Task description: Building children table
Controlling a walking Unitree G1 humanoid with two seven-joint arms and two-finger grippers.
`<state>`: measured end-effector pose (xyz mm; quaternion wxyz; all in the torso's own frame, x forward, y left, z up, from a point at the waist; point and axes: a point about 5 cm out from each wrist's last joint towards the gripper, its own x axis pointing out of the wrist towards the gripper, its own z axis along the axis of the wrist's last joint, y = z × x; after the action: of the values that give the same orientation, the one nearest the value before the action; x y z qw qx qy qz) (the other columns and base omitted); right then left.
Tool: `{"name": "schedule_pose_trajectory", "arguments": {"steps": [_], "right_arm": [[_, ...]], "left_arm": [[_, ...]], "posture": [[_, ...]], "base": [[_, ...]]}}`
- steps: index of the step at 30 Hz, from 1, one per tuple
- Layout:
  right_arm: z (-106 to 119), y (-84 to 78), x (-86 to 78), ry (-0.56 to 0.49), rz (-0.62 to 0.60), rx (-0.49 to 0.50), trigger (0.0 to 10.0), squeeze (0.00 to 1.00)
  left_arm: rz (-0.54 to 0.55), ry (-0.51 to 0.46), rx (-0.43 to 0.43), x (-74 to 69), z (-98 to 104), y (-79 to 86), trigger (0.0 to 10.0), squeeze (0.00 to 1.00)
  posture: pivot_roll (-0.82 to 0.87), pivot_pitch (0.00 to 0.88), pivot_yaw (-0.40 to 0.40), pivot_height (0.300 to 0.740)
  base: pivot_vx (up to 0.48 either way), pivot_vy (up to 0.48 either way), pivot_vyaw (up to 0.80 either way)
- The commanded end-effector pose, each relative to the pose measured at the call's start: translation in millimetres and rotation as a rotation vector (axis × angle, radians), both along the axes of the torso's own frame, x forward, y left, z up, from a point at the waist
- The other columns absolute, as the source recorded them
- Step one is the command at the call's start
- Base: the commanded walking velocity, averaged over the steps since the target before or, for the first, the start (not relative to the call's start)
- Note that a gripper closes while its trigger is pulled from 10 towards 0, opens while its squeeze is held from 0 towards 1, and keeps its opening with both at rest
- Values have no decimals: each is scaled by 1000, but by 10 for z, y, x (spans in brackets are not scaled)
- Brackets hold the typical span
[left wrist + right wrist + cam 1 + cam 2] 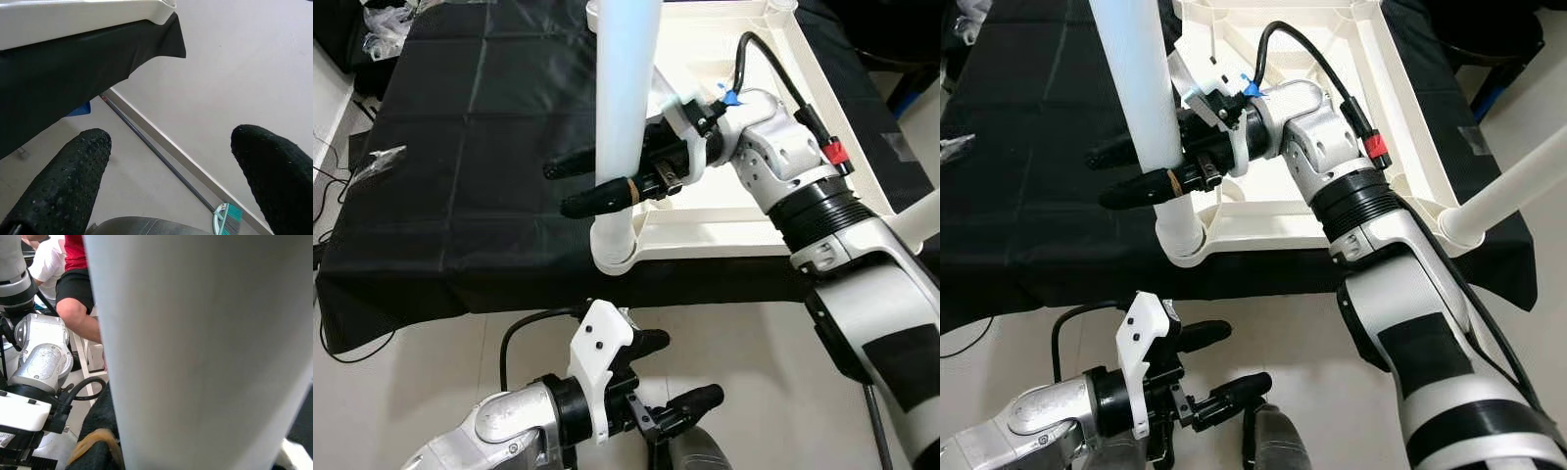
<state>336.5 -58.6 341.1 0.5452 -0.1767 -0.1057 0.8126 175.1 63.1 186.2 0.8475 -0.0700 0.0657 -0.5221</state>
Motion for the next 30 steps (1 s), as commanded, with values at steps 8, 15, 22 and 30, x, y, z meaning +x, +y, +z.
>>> {"name": "schedule_pose_trajectory", "arguments": {"steps": [8,15,22,30], "right_arm": [[-178,-62,54,34,-27,-63,10000,0],[-160,-127,77,24,-52,-69,10000,0],[-135,-162,88,23,-65,-64,10000,0],[-134,-183,92,21,-69,-67,10000,0]], "left_arm": [[-15,12,2,-39,-15,2,10000,0],[-9,7,2,-29,-12,9,10000,0],[258,-89,38,152,28,186,10000,0],[495,-111,131,64,-58,477,10000,0]], "posture": [[187,352,-45,740],[187,350,-44,740],[183,348,-38,740],[201,352,-45,740]], "base": [[0,0,0],[0,0,0],[0,0,0],[0,0,0]]}}
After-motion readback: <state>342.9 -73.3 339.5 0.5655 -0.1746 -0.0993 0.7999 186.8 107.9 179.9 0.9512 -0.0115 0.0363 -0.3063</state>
